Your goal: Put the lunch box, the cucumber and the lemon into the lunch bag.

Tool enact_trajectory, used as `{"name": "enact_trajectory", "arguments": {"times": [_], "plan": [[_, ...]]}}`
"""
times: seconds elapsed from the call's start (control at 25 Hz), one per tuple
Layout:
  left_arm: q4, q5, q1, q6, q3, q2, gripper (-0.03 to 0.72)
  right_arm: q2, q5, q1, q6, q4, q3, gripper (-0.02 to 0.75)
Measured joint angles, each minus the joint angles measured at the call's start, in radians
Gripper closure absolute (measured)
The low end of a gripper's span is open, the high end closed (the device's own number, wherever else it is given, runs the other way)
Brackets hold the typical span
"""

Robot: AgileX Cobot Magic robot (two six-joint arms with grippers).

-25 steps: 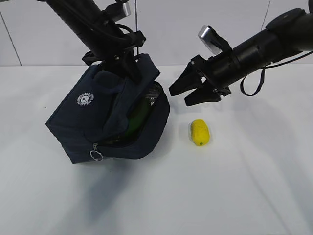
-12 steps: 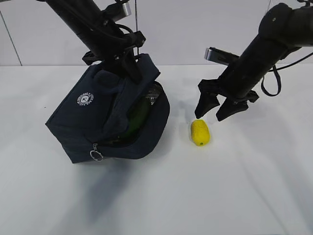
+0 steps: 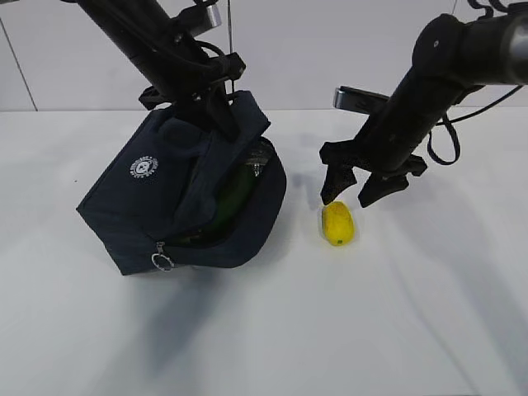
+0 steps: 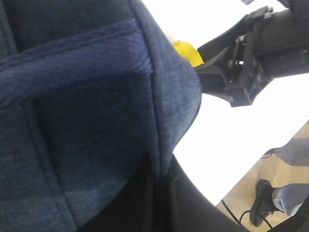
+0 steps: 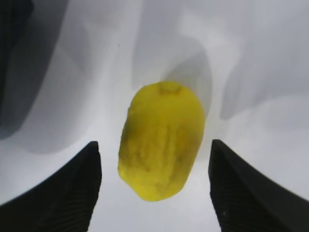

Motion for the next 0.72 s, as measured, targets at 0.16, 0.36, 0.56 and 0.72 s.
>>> {"name": "enact_trajectory", "arguments": {"times": [0.16, 0.36, 0.56, 0.72], "plan": [[0.0, 0.0, 0.0, 0.0, 0.0, 0.0, 0.698, 0.044, 0.002, 0.008, 0.019, -0.004, 0.0, 0.221], [0.0, 0.0, 0.0, 0.001, 0.0, 0.0, 0.698, 0.071, 0.002, 0.009, 0.032, -0.004, 0.0, 0.223], [0.0, 0.002, 0.0, 0.001, 0.0, 0.0, 0.698, 0.081, 0.002, 0.009, 0.038, -0.004, 0.0, 0.318], [0.0, 0.004, 0.0, 0.001, 0.0, 0.0, 0.698, 0.081, 0.004, 0.009, 0.038, -0.004, -0.001, 0.409]]}}
